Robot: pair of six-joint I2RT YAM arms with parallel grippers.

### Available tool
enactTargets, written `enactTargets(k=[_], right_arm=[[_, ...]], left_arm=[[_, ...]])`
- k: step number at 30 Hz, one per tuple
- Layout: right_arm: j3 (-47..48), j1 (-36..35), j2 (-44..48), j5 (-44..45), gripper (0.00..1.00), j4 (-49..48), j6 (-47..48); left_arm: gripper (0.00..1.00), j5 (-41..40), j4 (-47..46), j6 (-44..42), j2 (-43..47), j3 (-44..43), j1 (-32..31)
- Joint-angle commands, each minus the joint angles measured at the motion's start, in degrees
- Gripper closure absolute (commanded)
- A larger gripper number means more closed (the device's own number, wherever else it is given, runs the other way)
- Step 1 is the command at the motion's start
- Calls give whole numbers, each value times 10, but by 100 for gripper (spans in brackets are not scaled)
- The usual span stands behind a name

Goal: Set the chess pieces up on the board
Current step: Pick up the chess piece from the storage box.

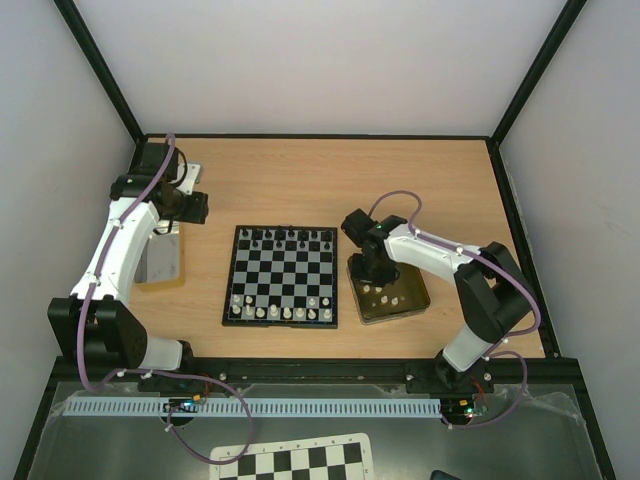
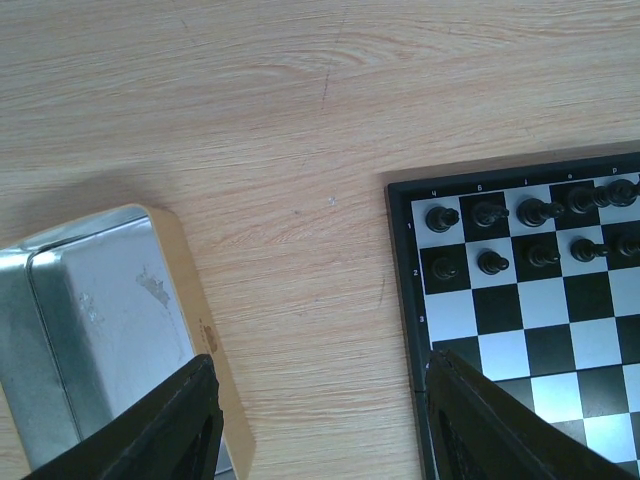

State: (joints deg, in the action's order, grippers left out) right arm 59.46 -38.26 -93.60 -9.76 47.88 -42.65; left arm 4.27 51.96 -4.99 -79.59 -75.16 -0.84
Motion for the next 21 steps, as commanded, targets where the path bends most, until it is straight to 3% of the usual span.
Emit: enactTargets(k=[1,21], right_arm=[[-15,2,-5,1,81,-7,5],[-5,2,-12,10,97,3,7]], left_arm=[[43,-6,16,-5,1,-2,-1],[43,0,15,-6,11,4,-1]])
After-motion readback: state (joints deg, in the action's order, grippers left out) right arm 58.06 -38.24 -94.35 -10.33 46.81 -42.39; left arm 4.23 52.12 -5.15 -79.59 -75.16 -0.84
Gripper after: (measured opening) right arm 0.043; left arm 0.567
